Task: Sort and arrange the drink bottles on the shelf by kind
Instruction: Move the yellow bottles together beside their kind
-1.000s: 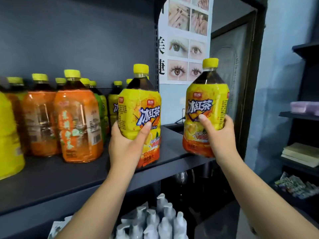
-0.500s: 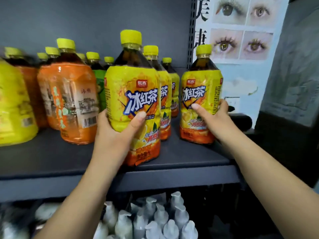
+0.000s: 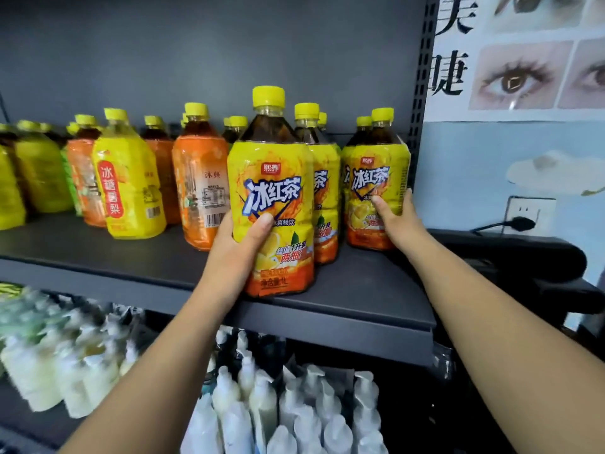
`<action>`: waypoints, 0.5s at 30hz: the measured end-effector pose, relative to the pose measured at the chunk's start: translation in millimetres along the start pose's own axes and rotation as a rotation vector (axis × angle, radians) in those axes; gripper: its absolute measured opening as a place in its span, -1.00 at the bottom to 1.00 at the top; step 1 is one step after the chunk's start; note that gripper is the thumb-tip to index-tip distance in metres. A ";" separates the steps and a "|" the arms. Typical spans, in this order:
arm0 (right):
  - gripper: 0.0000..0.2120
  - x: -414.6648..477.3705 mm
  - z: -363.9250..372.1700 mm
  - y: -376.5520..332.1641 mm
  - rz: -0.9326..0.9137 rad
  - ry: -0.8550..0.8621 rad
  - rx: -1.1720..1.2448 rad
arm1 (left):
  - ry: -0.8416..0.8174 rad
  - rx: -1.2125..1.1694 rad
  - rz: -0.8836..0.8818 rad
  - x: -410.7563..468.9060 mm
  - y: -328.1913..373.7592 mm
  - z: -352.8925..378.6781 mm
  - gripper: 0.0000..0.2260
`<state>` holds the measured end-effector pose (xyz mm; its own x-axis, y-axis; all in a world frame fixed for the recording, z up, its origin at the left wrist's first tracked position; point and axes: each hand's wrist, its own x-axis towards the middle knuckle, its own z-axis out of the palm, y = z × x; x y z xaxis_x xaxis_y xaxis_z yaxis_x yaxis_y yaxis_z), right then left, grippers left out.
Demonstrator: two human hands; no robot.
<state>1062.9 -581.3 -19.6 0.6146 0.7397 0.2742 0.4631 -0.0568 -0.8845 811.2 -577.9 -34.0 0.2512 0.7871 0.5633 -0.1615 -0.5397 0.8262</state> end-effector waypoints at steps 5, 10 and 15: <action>-0.27 -21.7 -15.4 -7.7 0.019 -0.055 -0.150 | -0.110 -0.018 0.008 -4.1 4.7 3.5 -0.73; -0.74 -89.5 -31.5 -47.6 -0.195 -0.098 0.384 | -0.145 0.032 -0.017 -6.8 -1.1 23.4 -0.19; -0.40 -111.9 -18.7 -58.4 -0.266 -0.089 0.468 | -0.221 0.161 -0.047 -10.5 3.9 68.7 -0.34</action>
<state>979.1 -673.3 8.4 0.4491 0.7429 0.4964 0.2486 0.4298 -0.8681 873.5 -608.8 -37.3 0.4601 0.7377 0.4942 0.0046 -0.5585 0.8295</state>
